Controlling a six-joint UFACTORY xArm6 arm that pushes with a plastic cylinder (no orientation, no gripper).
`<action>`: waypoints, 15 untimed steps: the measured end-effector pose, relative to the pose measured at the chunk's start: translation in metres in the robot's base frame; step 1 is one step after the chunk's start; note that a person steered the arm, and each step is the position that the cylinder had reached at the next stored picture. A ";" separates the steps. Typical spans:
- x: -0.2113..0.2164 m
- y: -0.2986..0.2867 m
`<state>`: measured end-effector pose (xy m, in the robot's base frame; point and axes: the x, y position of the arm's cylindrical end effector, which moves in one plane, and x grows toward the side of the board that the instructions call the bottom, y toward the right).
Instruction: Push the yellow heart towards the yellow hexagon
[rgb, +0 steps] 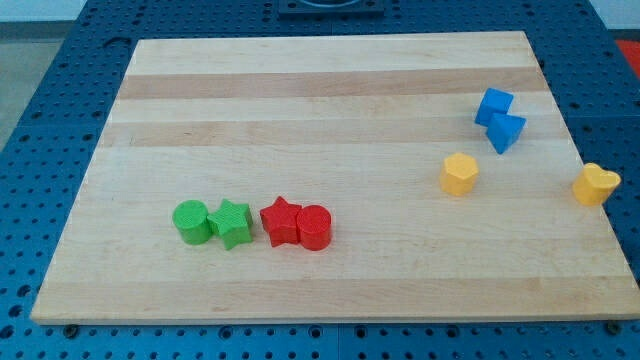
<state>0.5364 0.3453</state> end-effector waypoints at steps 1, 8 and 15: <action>-0.006 0.000; -0.033 -0.045; -0.089 -0.024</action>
<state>0.4470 0.3214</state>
